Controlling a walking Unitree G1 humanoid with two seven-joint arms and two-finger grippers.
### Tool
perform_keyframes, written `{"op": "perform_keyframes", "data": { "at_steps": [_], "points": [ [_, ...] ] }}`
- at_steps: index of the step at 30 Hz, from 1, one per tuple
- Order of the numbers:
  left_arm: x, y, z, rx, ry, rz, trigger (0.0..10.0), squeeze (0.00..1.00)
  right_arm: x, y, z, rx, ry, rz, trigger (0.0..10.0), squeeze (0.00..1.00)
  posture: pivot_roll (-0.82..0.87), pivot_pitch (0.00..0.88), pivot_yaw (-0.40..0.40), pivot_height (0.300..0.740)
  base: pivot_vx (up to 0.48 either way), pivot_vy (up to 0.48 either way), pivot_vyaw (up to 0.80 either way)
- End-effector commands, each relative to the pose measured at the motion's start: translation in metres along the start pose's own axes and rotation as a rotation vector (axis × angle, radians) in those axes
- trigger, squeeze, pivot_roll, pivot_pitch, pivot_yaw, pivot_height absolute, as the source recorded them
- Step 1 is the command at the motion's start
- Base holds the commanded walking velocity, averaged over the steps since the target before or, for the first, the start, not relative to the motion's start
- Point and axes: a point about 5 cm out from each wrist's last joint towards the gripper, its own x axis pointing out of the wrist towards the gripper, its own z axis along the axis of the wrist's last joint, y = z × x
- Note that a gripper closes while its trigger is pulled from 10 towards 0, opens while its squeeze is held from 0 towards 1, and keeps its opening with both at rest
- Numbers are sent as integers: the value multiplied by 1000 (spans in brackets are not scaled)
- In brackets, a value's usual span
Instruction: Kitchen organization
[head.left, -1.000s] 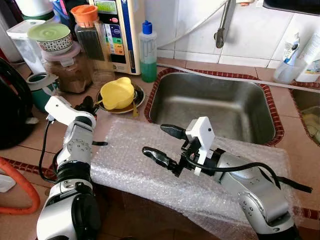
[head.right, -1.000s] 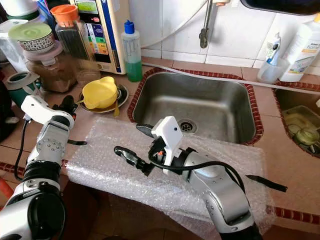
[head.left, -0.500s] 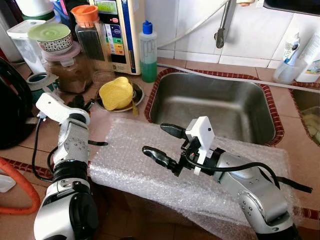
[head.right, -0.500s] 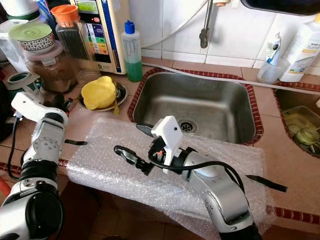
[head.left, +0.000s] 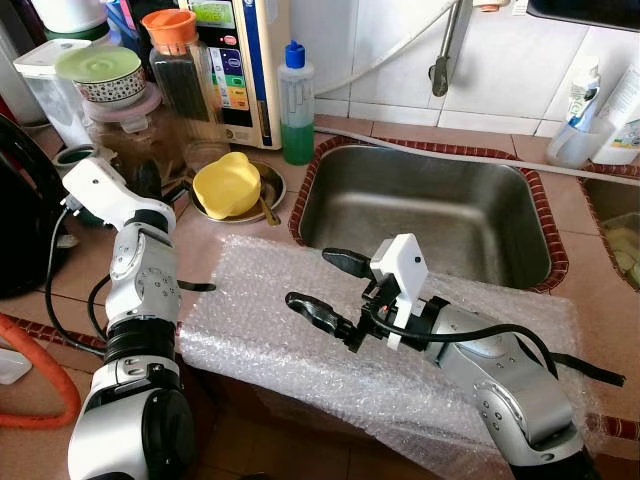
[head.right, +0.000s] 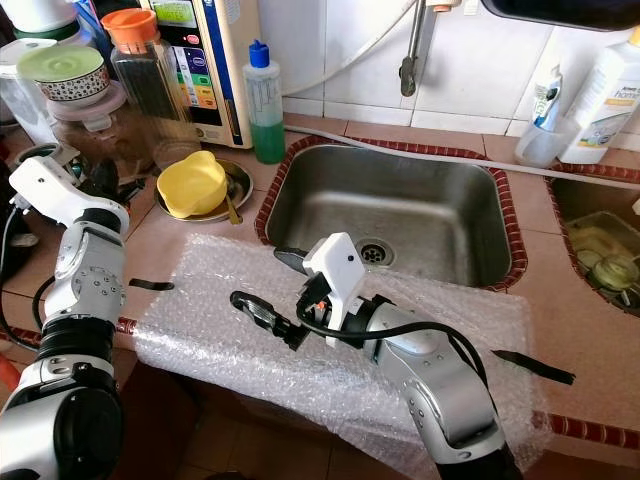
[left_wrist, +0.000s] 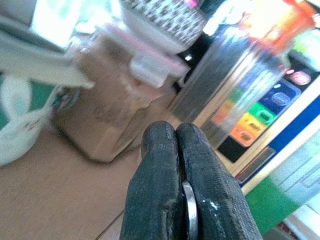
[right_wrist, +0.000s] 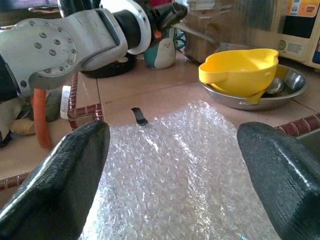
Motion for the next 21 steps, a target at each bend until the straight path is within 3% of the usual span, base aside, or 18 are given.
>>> {"op": "perform_keyframes", "data": {
  "at_steps": [1,10,13,15,16,18,21],
  "points": [
    [1,-4,11,47,-54,-41,0,0,1,-1,4,-14,-10,2,10000,0,53,47,69,740,0,0,0],
    [2,-18,49,36,-209,-81,0,0,-1,-2,3,-18,-8,-13,10000,0,52,46,69,740,0,0,0],
    [1,-24,56,-46,-211,-92,0,0,-3,-4,3,-17,-9,-28,10000,0,42,48,69,740,0,0,0],
    [-2,-41,44,-192,-122,-199,0,0,-3,-11,4,-7,-28,-73,10000,0,48,49,65,740,0,0,0],
    [-3,-42,43,-204,-112,-208,0,0,-3,-12,4,-6,-30,-79,10000,0,48,49,65,740,0,0,0],
    [-11,-53,21,-313,-4,-261,0,0,-2,-32,10,17,-87,-213,10000,0,53,49,65,740,0,0,0],
    [-18,-61,10,-309,31,-292,0,0,-5,-48,15,64,-140,-322,10000,0,58,50,64,740,0,0,0]
  ]
}}
